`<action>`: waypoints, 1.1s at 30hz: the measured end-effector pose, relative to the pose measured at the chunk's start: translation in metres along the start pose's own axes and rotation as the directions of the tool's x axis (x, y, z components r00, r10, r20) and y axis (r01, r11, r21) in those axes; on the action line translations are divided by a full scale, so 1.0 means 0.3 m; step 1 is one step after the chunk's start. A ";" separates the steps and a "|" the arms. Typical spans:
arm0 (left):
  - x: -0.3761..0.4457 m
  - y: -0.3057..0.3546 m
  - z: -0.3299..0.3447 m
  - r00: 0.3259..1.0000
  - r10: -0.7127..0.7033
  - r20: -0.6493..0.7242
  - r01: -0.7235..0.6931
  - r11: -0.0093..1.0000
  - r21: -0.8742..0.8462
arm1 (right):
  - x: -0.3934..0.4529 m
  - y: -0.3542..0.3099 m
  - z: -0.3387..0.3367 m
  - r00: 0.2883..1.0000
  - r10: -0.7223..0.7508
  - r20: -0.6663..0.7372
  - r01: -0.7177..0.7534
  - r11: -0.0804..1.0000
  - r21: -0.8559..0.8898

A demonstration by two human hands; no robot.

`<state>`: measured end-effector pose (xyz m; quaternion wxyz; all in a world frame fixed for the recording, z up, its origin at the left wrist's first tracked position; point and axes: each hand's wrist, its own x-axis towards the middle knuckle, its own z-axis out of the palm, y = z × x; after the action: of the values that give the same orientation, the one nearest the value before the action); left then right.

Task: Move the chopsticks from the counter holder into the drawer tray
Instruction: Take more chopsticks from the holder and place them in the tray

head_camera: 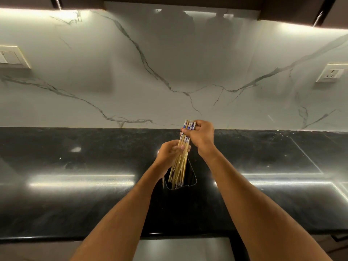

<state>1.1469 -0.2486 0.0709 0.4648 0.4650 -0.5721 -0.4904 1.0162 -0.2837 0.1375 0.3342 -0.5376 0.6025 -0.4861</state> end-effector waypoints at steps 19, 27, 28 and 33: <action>-0.283 0.134 0.108 0.957 -0.197 0.212 0.232 0.960 -0.156 | -0.172 -0.124 -0.231 0.968 -0.007 0.251 0.003 1.000 0.018; -0.332 0.108 0.110 0.954 -0.222 0.203 0.244 0.966 -0.088 | -0.175 -0.159 -0.266 0.990 -0.048 0.130 0.026 0.986 0.166; -0.336 0.102 0.107 0.954 -0.225 0.200 0.246 0.965 -0.087 | -0.172 -0.170 -0.275 0.993 -0.066 0.094 0.047 0.981 0.189; -0.343 0.077 0.092 0.956 -0.246 0.159 0.266 0.957 -0.118 | -0.149 -0.240 -0.339 0.977 -0.120 -0.178 0.176 0.921 0.347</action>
<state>1.1319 -0.1413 0.0836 0.3864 0.4656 -0.5034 -0.6169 0.9543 -0.2135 0.2310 0.3420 -0.4722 0.4846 -0.6522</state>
